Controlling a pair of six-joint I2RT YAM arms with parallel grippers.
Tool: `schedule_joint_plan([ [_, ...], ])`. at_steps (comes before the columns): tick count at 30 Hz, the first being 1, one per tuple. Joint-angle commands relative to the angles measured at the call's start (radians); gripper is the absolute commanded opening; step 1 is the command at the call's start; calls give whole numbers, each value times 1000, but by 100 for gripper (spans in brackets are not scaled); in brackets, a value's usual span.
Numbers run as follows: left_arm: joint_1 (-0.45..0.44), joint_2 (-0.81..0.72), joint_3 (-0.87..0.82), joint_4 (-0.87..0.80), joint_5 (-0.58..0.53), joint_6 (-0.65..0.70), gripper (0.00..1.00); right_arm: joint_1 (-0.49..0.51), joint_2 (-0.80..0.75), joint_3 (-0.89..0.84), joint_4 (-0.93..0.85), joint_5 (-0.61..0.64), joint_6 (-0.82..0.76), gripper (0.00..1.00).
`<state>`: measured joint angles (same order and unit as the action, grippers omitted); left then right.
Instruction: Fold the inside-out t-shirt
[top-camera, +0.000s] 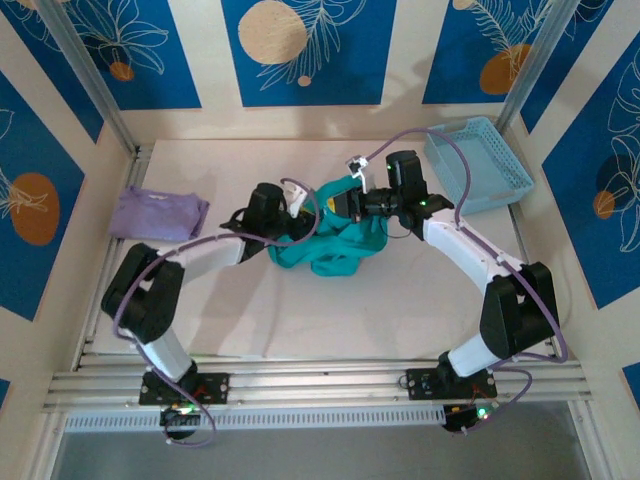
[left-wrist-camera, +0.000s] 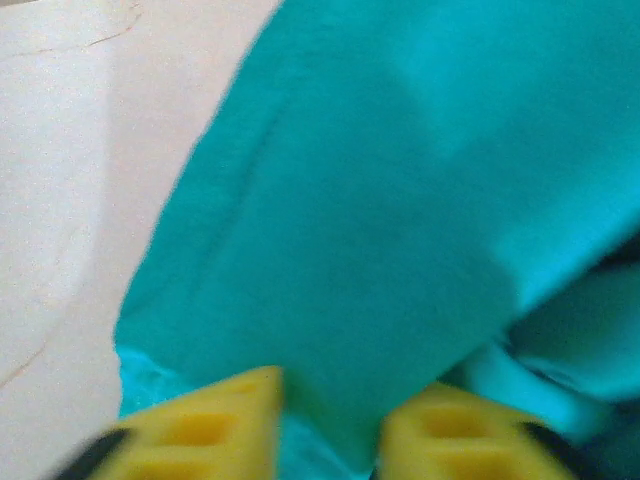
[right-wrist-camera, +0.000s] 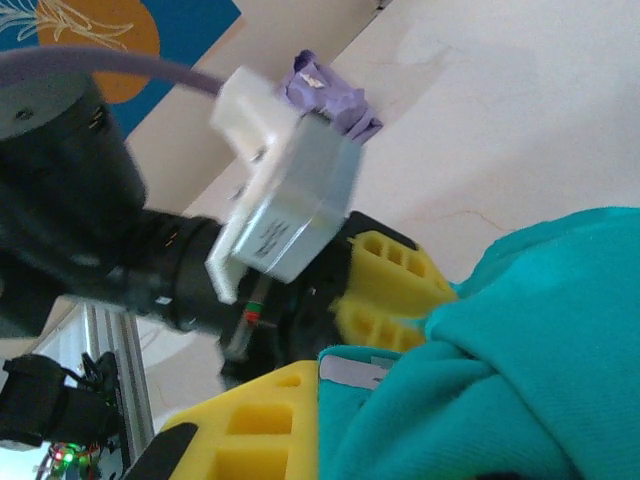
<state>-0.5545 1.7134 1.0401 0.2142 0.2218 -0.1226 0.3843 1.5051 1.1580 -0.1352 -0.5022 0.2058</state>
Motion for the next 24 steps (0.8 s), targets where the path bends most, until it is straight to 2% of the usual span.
schedule_joint_plan([
  [1, 55, 32, 56, 21, -64, -116, 0, -28, -96, 28, -50, -63, -74, 0],
  [4, 127, 41, 62, 20, -85, -274, 0, -67, -184, 9, 38, -178, -39, 0],
  [7, 193, 68, 77, -66, -82, -381, 0, -91, -256, -43, 157, -237, 28, 0],
  [11, 240, 78, 24, -55, -82, -431, 0, -104, -288, -136, 226, -214, 56, 0],
  [14, 245, 89, 17, -88, -93, -407, 1, -105, -265, -182, 229, -167, 74, 0],
  [17, 244, 67, -3, -122, -124, -379, 34, -97, -228, -200, 231, -137, 118, 0],
  [18, 243, 43, -23, -115, -133, -375, 42, -92, -216, -202, 229, -130, 128, 0],
  [21, 223, -78, -115, -92, -160, -339, 57, -80, -192, -200, 209, -105, 142, 0],
  [24, 156, -214, -199, -67, -154, -260, 66, -77, -185, -197, 195, -99, 145, 0],
])
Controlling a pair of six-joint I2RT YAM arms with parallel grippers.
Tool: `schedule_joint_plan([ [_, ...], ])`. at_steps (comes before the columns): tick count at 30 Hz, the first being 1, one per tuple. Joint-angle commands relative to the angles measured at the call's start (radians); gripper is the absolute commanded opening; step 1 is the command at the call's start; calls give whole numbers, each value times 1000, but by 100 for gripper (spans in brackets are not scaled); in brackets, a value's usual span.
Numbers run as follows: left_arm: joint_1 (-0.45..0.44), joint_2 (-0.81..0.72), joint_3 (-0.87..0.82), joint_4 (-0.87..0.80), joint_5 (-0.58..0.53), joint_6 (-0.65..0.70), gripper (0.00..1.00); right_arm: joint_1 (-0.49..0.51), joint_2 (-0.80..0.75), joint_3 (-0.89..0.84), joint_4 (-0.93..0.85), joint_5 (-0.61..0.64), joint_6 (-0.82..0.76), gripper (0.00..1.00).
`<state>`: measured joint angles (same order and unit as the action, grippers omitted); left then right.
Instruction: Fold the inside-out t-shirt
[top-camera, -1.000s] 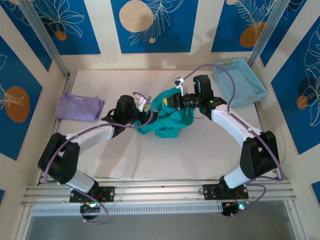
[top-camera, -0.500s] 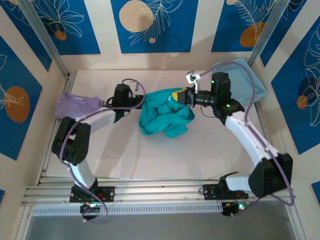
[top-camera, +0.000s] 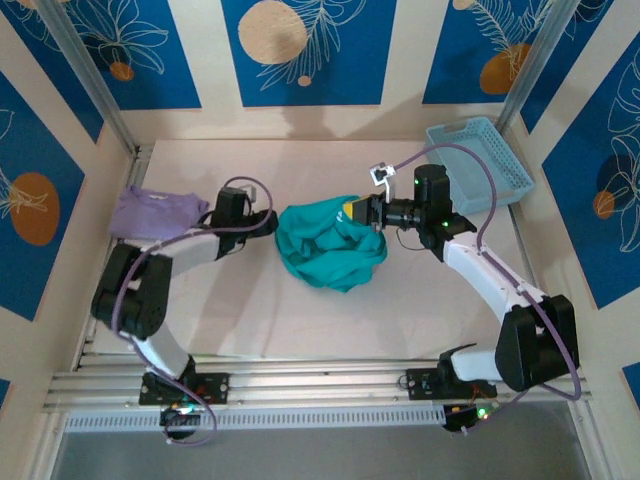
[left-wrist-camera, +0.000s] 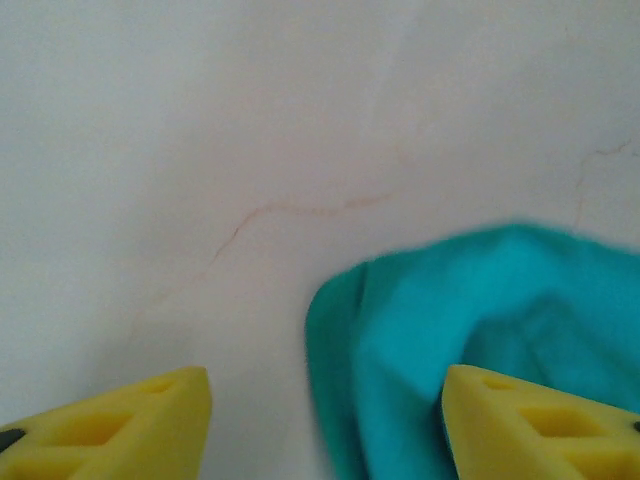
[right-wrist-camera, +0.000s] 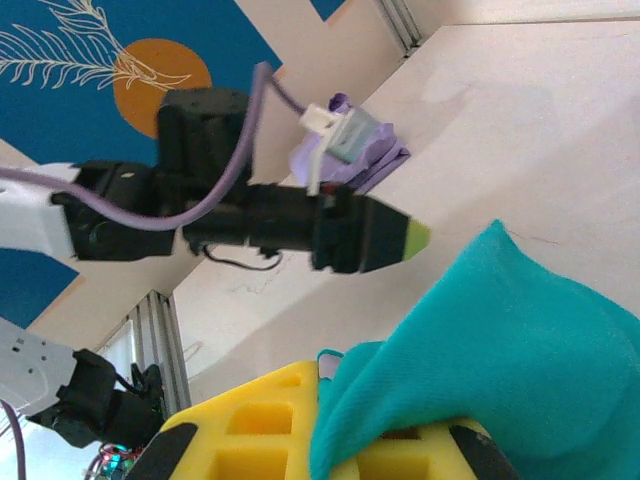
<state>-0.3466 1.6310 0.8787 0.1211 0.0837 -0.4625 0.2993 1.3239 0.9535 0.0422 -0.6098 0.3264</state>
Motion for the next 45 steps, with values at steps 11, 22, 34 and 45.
schedule_joint_plan([
  [11, -305, -188, -80, 170, 265, 107, 59, 12, 17, 62, -44, 47, 38, 0],
  [22, -312, 22, 16, 279, 81, 56, 0, -45, -61, 141, -28, -13, 126, 0],
  [34, -242, -89, -276, 332, 13, 43, 10, -101, -84, 11, 111, -91, 216, 0],
  [45, -258, -254, -231, 209, 11, 255, 60, -75, -51, -22, -7, -94, 87, 0],
])
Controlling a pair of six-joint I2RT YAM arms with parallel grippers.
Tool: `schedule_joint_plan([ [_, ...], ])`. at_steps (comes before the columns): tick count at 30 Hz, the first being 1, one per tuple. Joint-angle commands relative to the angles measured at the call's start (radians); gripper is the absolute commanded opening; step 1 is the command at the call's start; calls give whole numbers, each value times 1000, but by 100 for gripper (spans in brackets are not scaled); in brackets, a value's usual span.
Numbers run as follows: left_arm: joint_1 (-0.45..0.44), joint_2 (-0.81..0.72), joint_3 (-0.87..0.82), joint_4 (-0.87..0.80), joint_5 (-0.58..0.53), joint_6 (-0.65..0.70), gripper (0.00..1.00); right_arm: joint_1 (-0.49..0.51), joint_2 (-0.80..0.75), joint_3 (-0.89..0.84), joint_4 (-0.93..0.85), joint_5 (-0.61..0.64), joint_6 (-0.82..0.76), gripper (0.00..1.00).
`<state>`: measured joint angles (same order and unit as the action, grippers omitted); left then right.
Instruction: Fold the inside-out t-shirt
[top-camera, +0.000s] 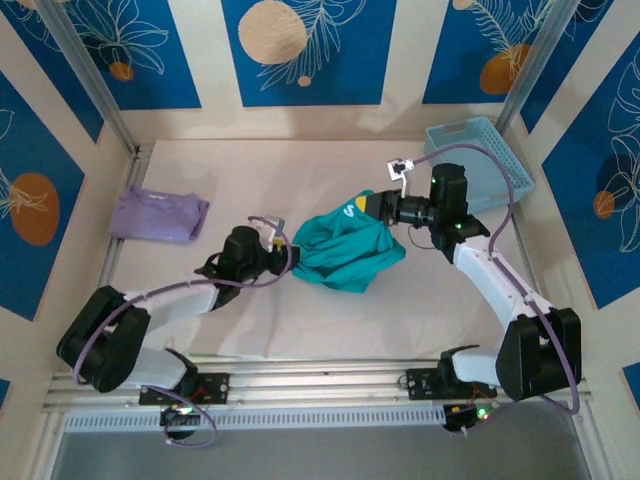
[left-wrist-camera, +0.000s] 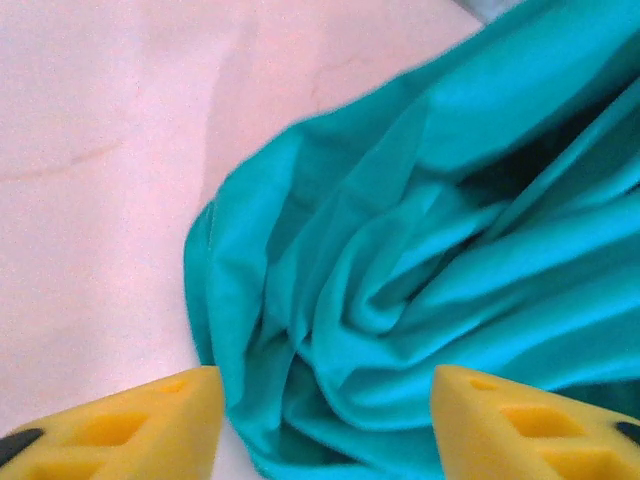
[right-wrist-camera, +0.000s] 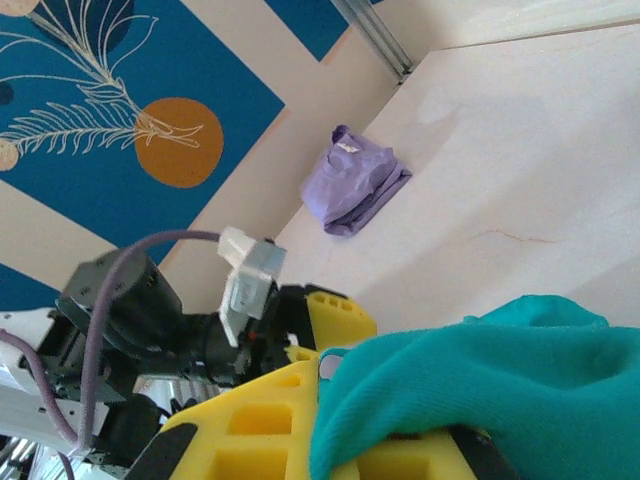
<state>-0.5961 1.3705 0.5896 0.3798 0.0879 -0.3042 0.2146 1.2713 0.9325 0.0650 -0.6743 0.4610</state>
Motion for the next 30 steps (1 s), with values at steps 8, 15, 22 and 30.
schedule_joint_plan([
  [8, -12, 229, 306, -131, 65, 260, 71, 19, 3, 19, -50, -34, -62, 0],
  [15, -3, 432, 529, -154, 253, 242, 43, 20, -16, 52, -55, -61, -72, 0],
  [22, 84, 182, 496, -163, 498, -33, 0, 35, -170, 48, -329, 372, -232, 0],
  [30, 100, -5, 485, -237, 621, -147, 0, 176, -185, -53, -259, 698, -289, 3],
])
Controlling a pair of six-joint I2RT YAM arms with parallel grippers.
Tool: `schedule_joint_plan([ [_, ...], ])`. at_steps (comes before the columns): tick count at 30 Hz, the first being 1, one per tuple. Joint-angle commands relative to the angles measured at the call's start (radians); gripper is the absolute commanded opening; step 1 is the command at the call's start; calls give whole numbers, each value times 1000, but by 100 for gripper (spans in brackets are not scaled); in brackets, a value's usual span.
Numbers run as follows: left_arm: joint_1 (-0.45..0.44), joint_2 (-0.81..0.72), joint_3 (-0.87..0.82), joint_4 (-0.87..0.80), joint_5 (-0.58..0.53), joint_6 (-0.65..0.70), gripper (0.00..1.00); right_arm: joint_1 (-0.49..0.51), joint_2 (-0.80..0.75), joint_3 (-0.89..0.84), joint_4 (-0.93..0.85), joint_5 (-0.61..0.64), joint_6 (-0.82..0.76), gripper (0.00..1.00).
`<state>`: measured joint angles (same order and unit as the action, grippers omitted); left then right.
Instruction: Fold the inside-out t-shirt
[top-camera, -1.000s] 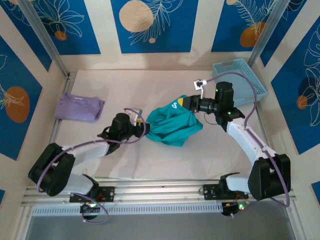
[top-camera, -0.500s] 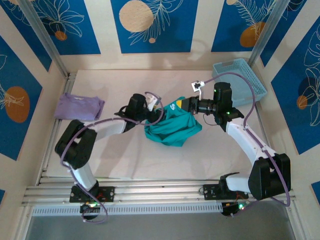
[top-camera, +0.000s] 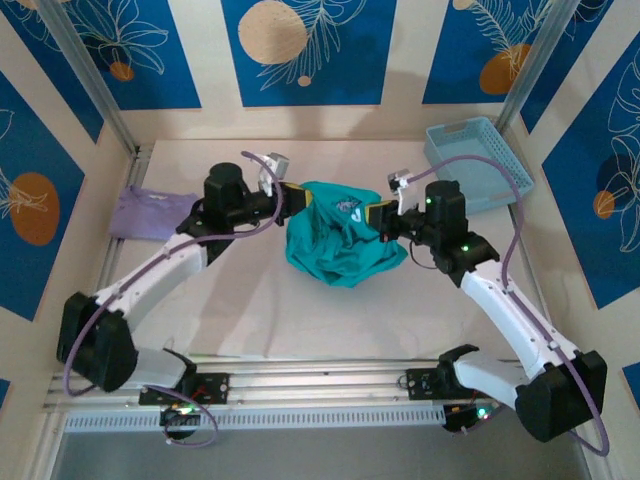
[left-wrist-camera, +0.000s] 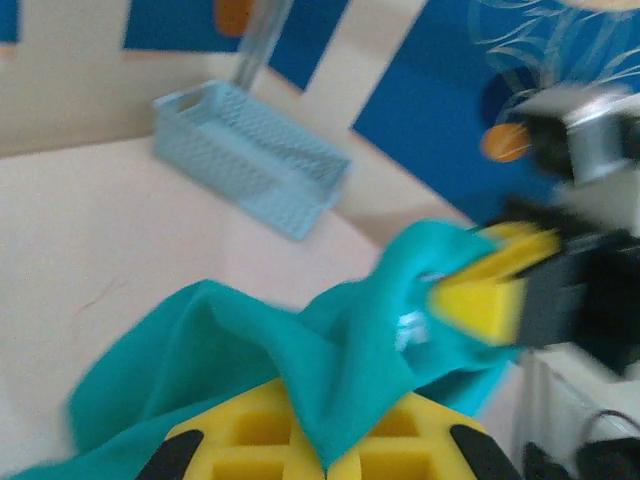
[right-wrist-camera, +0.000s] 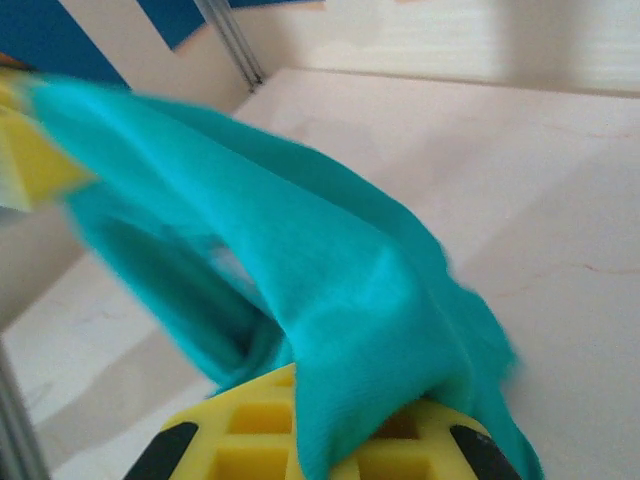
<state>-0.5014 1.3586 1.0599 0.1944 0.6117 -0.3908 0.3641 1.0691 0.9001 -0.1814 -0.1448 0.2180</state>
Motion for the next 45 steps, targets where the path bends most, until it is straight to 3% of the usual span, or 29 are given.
schedule_joint_plan([
  [1, 7, 5, 23, -59, 105, -59, 0, 40, 30, -12, -23, 199, -46, 5],
  [5, 11, 6, 35, -49, 106, -59, 0, 84, 86, 46, -126, 336, -44, 13],
  [10, 12, 27, 56, -56, 103, -60, 0, 167, 99, 110, -301, 533, -79, 33],
  [14, 12, 25, 55, -65, 91, -53, 0, 275, 22, 43, -245, 464, -119, 45],
  [19, 12, 20, 55, -73, 91, -45, 0, 334, 59, -47, -63, 314, -72, 50],
  [30, 12, 15, 53, -65, 105, -51, 0, 281, 394, 11, 248, 281, -10, 46],
  [35, 14, 7, 44, -87, 47, -35, 0, 263, 390, -3, 315, 251, -27, 7],
  [37, 17, 8, 37, -101, -19, -27, 0, 262, 344, -13, 304, 204, -35, 0],
  [39, 21, 14, 29, -109, -97, -22, 0, 261, 288, -26, 287, 137, -33, 0],
  [45, 30, 77, 67, -179, -491, 61, 0, 214, 147, 8, 183, -134, 73, 0],
])
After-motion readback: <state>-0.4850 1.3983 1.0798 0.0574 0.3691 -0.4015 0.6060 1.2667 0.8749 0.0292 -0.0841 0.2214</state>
